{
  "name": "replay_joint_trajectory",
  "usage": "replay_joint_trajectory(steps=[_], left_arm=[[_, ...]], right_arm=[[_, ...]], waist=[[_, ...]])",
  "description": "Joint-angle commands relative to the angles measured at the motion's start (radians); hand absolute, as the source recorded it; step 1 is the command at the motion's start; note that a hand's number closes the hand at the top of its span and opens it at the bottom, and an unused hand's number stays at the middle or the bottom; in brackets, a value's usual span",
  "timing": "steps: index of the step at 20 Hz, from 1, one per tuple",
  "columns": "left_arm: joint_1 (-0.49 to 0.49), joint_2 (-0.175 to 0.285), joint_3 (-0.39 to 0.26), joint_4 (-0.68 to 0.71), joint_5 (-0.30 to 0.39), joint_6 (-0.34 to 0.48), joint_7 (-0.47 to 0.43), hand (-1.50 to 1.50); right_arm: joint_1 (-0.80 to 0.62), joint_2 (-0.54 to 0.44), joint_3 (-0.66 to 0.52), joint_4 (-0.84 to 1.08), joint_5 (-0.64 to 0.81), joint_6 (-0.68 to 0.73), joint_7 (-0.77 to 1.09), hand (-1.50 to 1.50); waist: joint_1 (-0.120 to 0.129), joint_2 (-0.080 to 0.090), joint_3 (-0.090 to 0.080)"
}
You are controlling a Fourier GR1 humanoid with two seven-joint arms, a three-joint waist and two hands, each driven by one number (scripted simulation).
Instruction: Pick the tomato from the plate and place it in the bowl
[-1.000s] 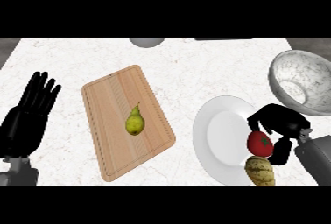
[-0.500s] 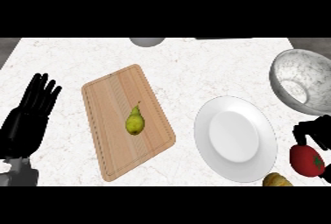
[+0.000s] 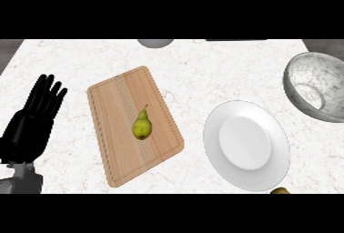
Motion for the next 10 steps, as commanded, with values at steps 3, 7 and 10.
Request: replay_joint_trajectory(steps=[3, 7, 10], left_arm=[[0.018, -0.004, 0.0, -0.013, 0.002, -0.02, 0.005, 0.0], [-0.041, -0.041, -0.043, -0.042, -0.03, 0.04, 0.062, 0.0], [-0.069, -0.016, 0.006, 0.074, -0.013, -0.025, -0.029, 0.0]], right_arm=[[-0.102, 0.016, -0.114, 0.039, -0.059, 0.056, 0.126, 1.5], [-0.274, -0.007, -0.092, 0.261, -0.028, 0.01, 0.12, 1.5], [-0.346, -0.012, -0.086, 0.423, 0.001, -0.034, 0.047, 1.5]], waist=[[0.029, 0.006, 0.001], [0.043, 0.009, 0.001], [0.039, 0.011, 0.001]])
